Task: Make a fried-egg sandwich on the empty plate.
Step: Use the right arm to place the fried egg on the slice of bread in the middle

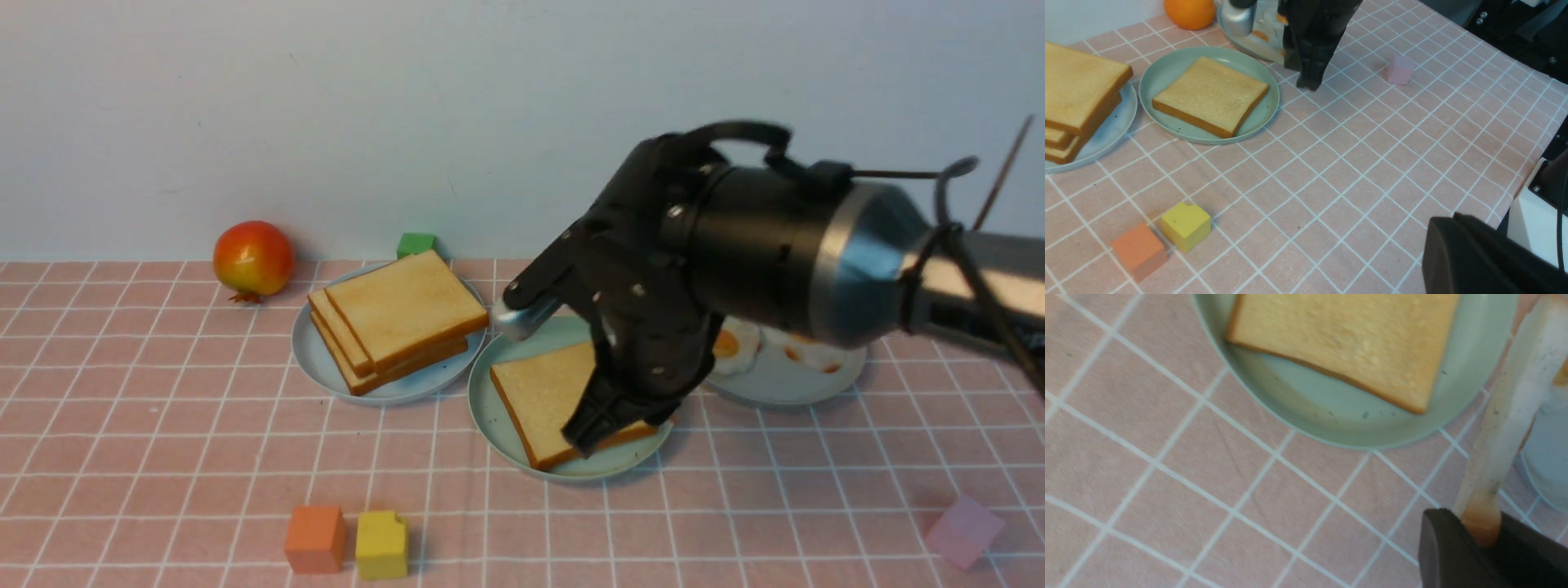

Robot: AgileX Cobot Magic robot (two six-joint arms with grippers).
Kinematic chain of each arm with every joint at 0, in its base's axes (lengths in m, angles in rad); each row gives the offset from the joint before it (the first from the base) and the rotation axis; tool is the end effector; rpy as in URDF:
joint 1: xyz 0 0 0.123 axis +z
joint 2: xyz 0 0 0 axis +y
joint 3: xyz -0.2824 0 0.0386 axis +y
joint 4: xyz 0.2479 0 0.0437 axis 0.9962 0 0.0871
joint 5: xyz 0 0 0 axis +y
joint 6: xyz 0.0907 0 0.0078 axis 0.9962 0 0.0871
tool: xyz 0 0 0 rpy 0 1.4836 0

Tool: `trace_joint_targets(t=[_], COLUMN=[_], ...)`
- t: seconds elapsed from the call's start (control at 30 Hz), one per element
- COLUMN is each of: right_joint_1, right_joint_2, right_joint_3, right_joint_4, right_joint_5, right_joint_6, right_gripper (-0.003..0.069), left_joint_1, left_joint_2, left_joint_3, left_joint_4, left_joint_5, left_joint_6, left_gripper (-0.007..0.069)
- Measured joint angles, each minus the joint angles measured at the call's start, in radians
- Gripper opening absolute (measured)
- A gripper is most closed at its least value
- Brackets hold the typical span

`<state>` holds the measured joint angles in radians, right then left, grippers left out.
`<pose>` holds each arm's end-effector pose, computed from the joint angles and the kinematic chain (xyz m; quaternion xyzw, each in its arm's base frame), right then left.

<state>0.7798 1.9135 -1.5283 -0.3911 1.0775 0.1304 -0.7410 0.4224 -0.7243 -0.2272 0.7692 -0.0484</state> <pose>0.3036 0.2572 0.2398 -0.3824 0.9014 -0.1190 0.1647 0.0389 -0.0550 0.3570 0.2574 0.7817 -0.3167 0.4717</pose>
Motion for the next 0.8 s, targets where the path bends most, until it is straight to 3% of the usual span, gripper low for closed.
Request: trace_joint_targets(t=[0.23, 0.8], right_joint_1=[0.015, 0.014], right_joint_2=[0.128, 0.254], right_joint_3=[-0.049, -0.155], right_joint_4=[-0.087, -0.176], right_joint_5=[-0.077, -0.102], right_joint_6=[0.114, 0.125], right_gripper=[0.0120, 0.0120], left_joint_1=[0.000, 0.000], left_joint_2=[0.000, 0.000], left_joint_3=[0.000, 0.000], left_joint_4=[0.003, 0.004], left_joint_5=[0.005, 0.034], left_joint_6=[0.000, -0.015], left_gripper=[0.0013, 0.0013])
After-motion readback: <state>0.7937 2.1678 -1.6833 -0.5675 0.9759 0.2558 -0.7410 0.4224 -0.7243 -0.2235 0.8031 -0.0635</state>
